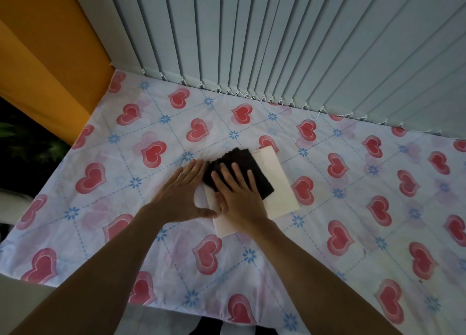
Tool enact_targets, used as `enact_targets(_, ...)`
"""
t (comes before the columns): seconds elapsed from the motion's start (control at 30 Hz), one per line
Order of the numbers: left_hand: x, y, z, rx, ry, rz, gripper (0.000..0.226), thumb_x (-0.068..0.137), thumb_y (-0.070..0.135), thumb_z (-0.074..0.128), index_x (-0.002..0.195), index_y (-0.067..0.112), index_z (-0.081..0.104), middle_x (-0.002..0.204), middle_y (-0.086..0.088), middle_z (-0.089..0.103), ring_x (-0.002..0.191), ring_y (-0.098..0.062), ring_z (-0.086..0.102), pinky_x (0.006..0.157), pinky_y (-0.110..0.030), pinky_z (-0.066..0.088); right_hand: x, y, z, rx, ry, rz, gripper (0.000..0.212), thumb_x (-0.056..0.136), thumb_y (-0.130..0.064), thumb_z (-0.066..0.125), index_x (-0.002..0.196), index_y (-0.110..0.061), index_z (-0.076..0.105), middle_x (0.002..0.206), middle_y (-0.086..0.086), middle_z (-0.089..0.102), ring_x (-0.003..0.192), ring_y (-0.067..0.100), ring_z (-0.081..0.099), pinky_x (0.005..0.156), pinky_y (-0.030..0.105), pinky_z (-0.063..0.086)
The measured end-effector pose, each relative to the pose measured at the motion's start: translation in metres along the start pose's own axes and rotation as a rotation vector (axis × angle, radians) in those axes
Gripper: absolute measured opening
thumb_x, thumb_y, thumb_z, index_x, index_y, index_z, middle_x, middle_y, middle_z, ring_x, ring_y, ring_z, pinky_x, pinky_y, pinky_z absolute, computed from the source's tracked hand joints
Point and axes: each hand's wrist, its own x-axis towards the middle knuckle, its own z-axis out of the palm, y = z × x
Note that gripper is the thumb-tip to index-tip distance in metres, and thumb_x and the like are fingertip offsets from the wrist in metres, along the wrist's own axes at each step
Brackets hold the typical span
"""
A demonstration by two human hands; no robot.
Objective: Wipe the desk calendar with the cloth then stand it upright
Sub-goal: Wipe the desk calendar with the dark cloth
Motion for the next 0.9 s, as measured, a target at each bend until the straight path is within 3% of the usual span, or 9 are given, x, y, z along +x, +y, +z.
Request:
enact_targets(0.17,-0.002,-0.001,0.002,-0.016,0.008,-0.008,0.13,0.054,0.097,0.036,0.148,0.023,-0.012,0.156,0.006,-0.019,0.141,-0.008,-0.024,0.117,-0.035,-0.006,-0.022,0.024,-0.001,0.001,-0.013,-0.198,0.051,0.102,-0.04,0.024,0.152,-0.031,0.031,0.164,-0.004,0.022,0.152,0.019,0.01,0.122,0.047,0.006)
enact_targets(0.3,-0.002,-0.002,0.001,-0.025,0.01,0.0,0.131,0.053,0.096,0.038,0.148,0.024,-0.013,0.154,0.008,-0.022,0.139,-0.007,-0.026,0.117,-0.034,-0.007,-0.016,0.067,-0.011,0.007,0.033,0.093,0.051,0.104,-0.038,0.026,0.154,-0.033,0.024,0.165,-0.003,0.018,0.153,0.022,0.007,0.121,0.052,0.009)
enact_targets(0.4,-0.002,-0.002,0.002,-0.022,0.012,-0.005,0.132,0.052,0.097,0.038,0.149,0.023,-0.012,0.154,0.008,-0.021,0.139,-0.007,-0.026,0.116,-0.033,-0.008,-0.012,0.055,-0.009,0.011,0.067,0.231,0.052,0.104,-0.039,0.026,0.155,-0.029,0.022,0.166,0.003,0.016,0.153,0.028,0.005,0.122,0.054,0.005)
enact_targets(0.57,-0.001,-0.002,0.003,0.017,0.014,-0.001,0.13,0.055,0.097,0.034,0.148,0.021,-0.014,0.156,0.004,-0.02,0.142,-0.011,-0.023,0.117,-0.035,-0.006,-0.039,-0.002,0.014,0.057,0.056,-0.092,0.051,0.102,-0.04,0.029,0.151,-0.026,0.035,0.162,0.002,0.027,0.152,0.027,0.014,0.121,0.054,0.011)
enact_targets(0.7,-0.001,-0.003,0.003,0.005,0.015,0.007,0.131,0.054,0.097,0.036,0.149,0.021,-0.013,0.155,0.005,-0.019,0.142,-0.011,-0.021,0.117,-0.035,-0.006,-0.06,0.018,0.011,0.07,0.063,-0.221,0.047,0.103,-0.037,0.031,0.15,-0.029,0.035,0.163,-0.002,0.027,0.152,0.019,0.01,0.123,0.044,0.007)
enact_targets(0.8,-0.002,-0.004,0.003,-0.027,0.031,0.008,0.132,0.053,0.097,0.039,0.15,0.022,-0.009,0.155,0.008,-0.018,0.141,-0.008,-0.022,0.117,-0.035,-0.006,-0.069,0.045,-0.002,0.108,0.123,-0.145,0.045,0.101,-0.028,0.044,0.145,-0.026,0.046,0.157,0.002,0.039,0.149,0.023,0.025,0.122,0.044,0.017)
enact_targets(0.9,0.0,-0.001,0.002,-0.067,0.019,-0.012,0.133,0.05,0.097,0.037,0.15,0.02,-0.008,0.156,0.006,-0.017,0.14,-0.009,-0.023,0.116,-0.035,-0.009,-0.077,0.061,-0.008,0.182,0.208,-0.029,0.044,0.09,-0.006,0.063,0.133,-0.015,0.062,0.14,0.013,0.056,0.135,0.034,0.046,0.11,0.051,0.04)
